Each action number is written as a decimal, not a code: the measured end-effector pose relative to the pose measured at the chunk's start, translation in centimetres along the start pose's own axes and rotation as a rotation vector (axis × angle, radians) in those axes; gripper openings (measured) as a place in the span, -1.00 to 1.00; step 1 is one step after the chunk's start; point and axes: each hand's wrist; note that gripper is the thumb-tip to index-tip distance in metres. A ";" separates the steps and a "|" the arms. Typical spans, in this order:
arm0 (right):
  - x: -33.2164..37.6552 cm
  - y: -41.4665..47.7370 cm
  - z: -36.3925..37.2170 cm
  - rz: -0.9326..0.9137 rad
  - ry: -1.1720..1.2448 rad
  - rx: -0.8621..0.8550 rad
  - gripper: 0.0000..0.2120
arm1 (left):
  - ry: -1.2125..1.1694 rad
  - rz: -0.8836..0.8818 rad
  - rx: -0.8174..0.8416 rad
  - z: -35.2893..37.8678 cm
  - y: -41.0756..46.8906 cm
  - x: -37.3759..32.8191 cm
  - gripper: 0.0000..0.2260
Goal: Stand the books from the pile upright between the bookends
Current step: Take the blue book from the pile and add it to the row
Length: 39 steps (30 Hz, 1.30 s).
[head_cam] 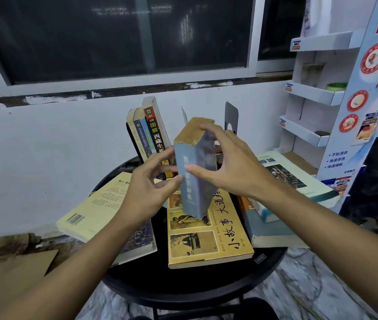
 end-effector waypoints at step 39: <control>-1.1 -0.9 -1.1 -0.048 -0.094 -0.320 -0.50 | 0.161 -0.020 0.014 6.9 0.7 2.5 -0.14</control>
Point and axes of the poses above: each hand's wrist, its own y-axis towards the middle knuckle, its own z-axis out of the palm, x = y × z
